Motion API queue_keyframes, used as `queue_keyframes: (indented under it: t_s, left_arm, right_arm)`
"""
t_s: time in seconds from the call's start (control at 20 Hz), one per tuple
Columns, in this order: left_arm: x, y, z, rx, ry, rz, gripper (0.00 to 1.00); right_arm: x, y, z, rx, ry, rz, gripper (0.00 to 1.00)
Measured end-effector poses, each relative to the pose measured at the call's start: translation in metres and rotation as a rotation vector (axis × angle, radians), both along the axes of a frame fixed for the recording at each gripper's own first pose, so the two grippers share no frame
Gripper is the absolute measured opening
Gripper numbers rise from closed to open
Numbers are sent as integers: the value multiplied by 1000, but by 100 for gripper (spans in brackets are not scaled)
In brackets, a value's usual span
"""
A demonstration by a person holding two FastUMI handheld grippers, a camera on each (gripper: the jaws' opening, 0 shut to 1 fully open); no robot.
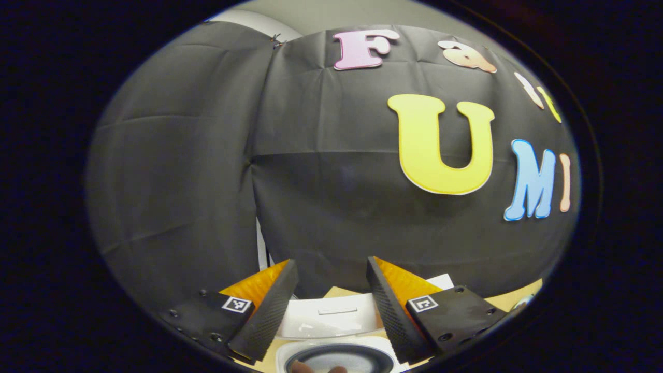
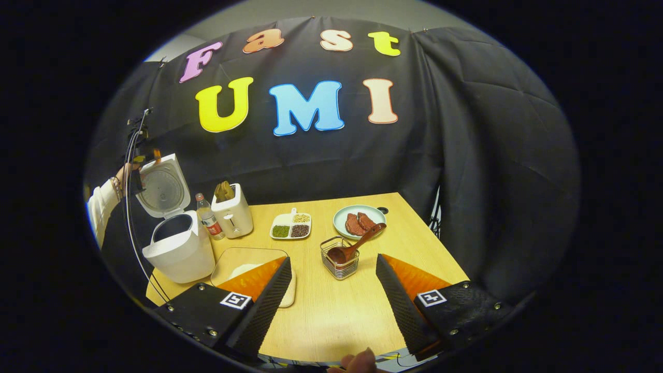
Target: Close the left gripper, press the button to open the rice cooker; take a wooden spoon from the chopstick holder with the right hand, scoop a spoonful of rice and pour it into the rice cooker, then put the wooden spoon back into the chopstick holder.
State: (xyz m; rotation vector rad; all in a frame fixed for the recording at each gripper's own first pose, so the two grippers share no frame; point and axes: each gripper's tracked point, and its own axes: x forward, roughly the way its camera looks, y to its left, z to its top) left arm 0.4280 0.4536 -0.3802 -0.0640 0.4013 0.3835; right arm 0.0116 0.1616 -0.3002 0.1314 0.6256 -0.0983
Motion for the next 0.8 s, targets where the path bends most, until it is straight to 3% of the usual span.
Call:
queue_keyframes:
  t_s: [0.15,0.3,0.4,0.45,0.65,0.8]
  left_arm:
    - [-40,-29,1,31,-56,-28,91]
    - [-75,-50,-12,23,-51,-44,96]
    - [-100,-66,-23,18,-42,-51,92]
    - [-110,-72,-31,14,-33,-56,96]
    - [-153,-100,-94,-88,69,-49,93]
    - [-179,-116,-131,-49,143,-72,95]
  right_arm:
    - [1,11,-9,20,26,33,100]
    - [5,28,-13,51,30,62,100]
    - [3,38,-18,51,43,93,100]
    - [0,40,-22,49,50,106,100]
    - [-7,45,-29,62,65,121,100]
    - [-14,43,-38,76,92,116,100]
